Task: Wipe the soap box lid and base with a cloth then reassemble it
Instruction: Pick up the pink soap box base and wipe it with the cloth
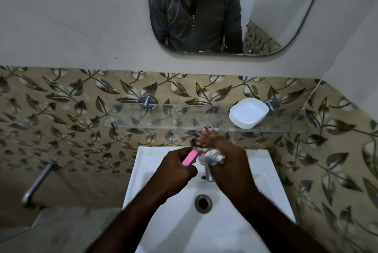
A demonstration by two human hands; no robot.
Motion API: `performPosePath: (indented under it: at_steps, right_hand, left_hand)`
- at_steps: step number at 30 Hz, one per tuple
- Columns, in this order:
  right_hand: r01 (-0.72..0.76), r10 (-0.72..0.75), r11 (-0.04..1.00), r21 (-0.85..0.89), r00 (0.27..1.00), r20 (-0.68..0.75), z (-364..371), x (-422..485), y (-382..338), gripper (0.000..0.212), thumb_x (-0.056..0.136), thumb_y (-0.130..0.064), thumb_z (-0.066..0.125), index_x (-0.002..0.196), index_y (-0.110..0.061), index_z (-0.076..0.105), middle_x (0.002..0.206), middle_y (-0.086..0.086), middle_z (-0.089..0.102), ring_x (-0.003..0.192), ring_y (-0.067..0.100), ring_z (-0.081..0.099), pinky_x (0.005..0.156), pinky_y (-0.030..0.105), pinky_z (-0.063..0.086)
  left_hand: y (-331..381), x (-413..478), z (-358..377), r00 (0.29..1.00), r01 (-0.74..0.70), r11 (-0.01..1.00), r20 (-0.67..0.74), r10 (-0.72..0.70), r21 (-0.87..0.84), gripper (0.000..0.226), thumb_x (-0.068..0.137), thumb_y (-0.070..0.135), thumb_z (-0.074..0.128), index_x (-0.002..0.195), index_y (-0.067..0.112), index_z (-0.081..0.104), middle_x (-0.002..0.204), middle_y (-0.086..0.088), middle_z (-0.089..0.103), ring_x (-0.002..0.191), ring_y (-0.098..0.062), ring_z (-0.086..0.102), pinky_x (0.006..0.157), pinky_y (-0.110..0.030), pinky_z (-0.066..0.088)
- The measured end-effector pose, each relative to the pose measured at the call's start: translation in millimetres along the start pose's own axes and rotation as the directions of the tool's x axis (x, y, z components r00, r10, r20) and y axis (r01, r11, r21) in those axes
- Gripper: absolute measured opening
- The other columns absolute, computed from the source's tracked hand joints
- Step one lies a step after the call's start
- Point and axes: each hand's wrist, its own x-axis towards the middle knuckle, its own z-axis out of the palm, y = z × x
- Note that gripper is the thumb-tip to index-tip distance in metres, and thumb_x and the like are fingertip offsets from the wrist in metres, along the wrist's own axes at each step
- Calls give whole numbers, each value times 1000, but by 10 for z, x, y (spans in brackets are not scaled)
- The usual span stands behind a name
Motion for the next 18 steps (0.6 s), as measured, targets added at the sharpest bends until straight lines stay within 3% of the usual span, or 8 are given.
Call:
performPosePath:
  at_steps: [3, 5, 8, 10, 12, 14, 16, 18]
  right_hand:
    - [-281, 294, 921, 269, 956, -5, -73, 119, -32, 50, 78, 8, 65, 94, -39, 71, 90, -17, 75, 87, 10, 70, 77, 26, 53]
    - [-320, 334, 891, 321, 942, 11, -85, 127, -29, 46, 81, 12, 64, 94, -32, 74, 88, -3, 76, 81, 27, 70, 71, 34, 53]
    - [-360, 377, 814, 457, 925, 57, -135, 132, -37, 36, 82, 13, 64, 94, -20, 73, 82, -1, 76, 74, 14, 69, 68, 26, 54]
    - [-359, 384, 822, 442, 923, 35, -133, 128, -44, 32, 80, 10, 67, 94, -19, 72, 83, -4, 76, 77, 8, 69, 69, 23, 54]
    - [-315, 336, 905, 285, 941, -26, -106, 113, -24, 34, 77, 3, 70, 98, -23, 72, 89, -9, 75, 83, 5, 70, 75, 24, 54]
    - [-232, 238, 969, 85, 969, -69, -78, 78, -75, 41, 76, 4, 68, 104, -26, 71, 96, -13, 74, 90, 3, 68, 81, 26, 54]
    - [-27, 21, 997, -78, 996, -81, -85, 60, -140, 46, 72, 4, 61, 111, -20, 71, 107, -10, 71, 101, 5, 64, 92, 25, 50]
    - [229, -237, 950, -210, 972, -10, -123, 62, -206, 39, 77, -5, 55, 113, -10, 70, 114, -1, 69, 111, 11, 61, 101, 25, 45]
  left_hand:
    - [17, -74, 28, 999, -15, 998, 37, 17, -56, 31, 66, 10, 54, 85, 29, 69, 72, -7, 58, 63, -16, 48, 60, -32, 37]
    - [21, -114, 9, 998, -50, 996, 40, 53, -79, 35, 66, 11, 52, 89, 30, 70, 77, -6, 67, 66, -15, 59, 64, -35, 45]
    - [9, -132, -54, 986, -154, 986, 56, 158, -62, 35, 75, 8, 55, 99, 30, 69, 89, -4, 74, 79, -15, 67, 70, -35, 51]
    - [4, -132, -85, 981, -170, 984, 81, 174, -53, 39, 77, 9, 56, 108, 31, 66, 96, -1, 75, 86, -14, 69, 75, -34, 53]
    - [5, -117, -100, 982, -151, 988, 108, 152, -20, 42, 77, 13, 58, 115, 30, 63, 101, 2, 75, 95, -15, 70, 86, -38, 55]
    - [27, -97, -98, 982, -148, 989, 125, 143, 29, 36, 77, 16, 58, 109, 29, 64, 99, 0, 75, 93, -21, 70, 86, -46, 54]
    - [27, -74, -71, 977, -167, 983, 145, 156, 74, 26, 80, 13, 57, 100, 27, 65, 89, -9, 72, 75, -27, 66, 67, -47, 53]
    - [9, -79, -33, 975, -198, 978, 119, 189, 71, 15, 84, 10, 56, 94, 19, 63, 80, -20, 63, 61, -19, 50, 57, -36, 40]
